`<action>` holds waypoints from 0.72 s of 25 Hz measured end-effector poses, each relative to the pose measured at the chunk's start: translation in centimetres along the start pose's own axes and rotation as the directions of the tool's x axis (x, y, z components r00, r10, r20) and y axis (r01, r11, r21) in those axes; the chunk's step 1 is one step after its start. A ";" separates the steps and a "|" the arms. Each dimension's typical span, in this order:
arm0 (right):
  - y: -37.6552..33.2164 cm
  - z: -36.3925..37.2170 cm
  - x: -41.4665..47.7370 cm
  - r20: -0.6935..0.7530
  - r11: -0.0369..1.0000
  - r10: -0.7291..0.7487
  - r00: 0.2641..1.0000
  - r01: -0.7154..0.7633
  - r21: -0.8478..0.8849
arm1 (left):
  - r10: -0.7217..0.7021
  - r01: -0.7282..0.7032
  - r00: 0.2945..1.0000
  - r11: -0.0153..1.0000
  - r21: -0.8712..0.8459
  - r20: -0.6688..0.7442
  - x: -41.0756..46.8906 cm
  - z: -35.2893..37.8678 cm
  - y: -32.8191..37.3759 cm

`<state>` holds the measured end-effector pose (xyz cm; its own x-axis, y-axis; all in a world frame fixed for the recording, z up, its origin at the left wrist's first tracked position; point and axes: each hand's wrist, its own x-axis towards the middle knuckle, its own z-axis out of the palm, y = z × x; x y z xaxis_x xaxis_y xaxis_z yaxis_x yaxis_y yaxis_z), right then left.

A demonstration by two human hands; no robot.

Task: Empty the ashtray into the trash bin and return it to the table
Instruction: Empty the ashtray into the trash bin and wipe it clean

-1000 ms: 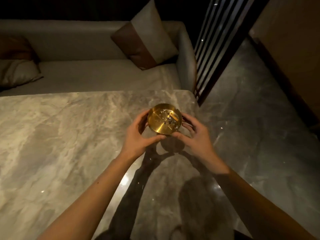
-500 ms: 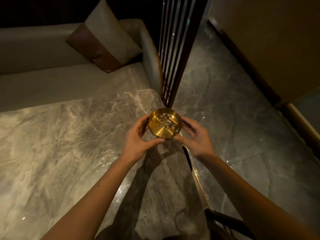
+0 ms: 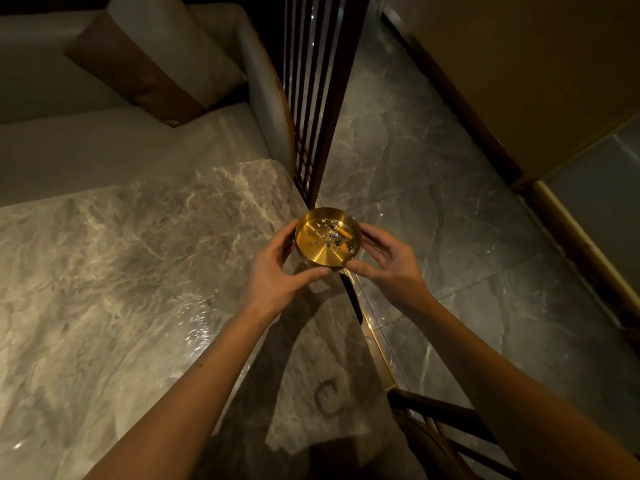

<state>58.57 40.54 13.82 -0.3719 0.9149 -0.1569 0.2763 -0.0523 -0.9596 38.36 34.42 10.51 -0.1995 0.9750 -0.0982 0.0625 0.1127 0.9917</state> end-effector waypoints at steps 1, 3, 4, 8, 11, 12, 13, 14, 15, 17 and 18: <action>0.6 -0.8 0.2 0.004 1.000 0.005 1.000 -0.005 0.007 | -0.015 0.015 1.000 1.000 0.000 -0.002 0.3 0.9 -0.1; 2.1 -2.7 0.9 0.017 1.000 0.011 1.000 -0.011 0.006 | -0.043 0.043 0.999 0.999 -0.005 -0.010 1.1 3.0 -0.5; 2.9 -3.8 1.3 0.026 1.000 0.011 1.000 -0.011 0.003 | -0.064 0.063 0.998 0.998 -0.012 -0.019 1.5 4.2 -0.6; 6.7 -8.4 4.5 0.121 0.999 0.046 0.992 -0.048 0.016 | -0.191 0.185 0.975 0.981 -0.058 -0.110 3.6 10.0 -2.4; 10.6 -12.2 7.4 0.211 0.995 0.098 0.973 -0.103 0.013 | -0.294 0.275 0.935 0.954 -0.116 -0.199 5.2 15.3 -4.3; 12.0 -13.3 8.2 0.244 0.992 0.117 0.963 -0.125 0.018 | -0.328 0.302 0.919 0.942 -0.144 -0.218 5.6 16.8 -5.0; 13.5 -14.2 8.9 0.272 0.987 0.144 0.952 -0.158 0.029 | -0.358 0.323 0.904 0.930 -0.174 -0.232 6.0 18.4 -5.9; 14.8 -15.0 9.5 0.296 0.980 0.174 0.939 -0.195 0.044 | -0.384 0.343 0.891 0.919 -0.196 -0.243 6.4 19.8 -6.8; 16.3 -15.7 10.1 0.316 0.971 0.205 0.927 -0.233 0.052 | -0.415 0.369 0.874 0.906 -0.208 -0.254 6.8 21.2 -7.9; 19.2 -16.5 10.8 0.342 0.957 0.249 0.906 -0.284 0.054 | -0.474 0.421 0.838 0.877 -0.233 -0.270 7.4 23.3 -9.9; 20.7 -16.7 10.9 0.357 0.950 0.269 0.894 -0.307 0.051 | -0.507 0.448 0.817 0.858 -0.251 -0.274 7.5 24.1 -11.2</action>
<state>74.97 56.13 -3.83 -0.5747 0.6611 -0.4823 0.3314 -0.3509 -0.8758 59.73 45.12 -3.38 -0.4631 0.6871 -0.5599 -0.2813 0.4851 0.8280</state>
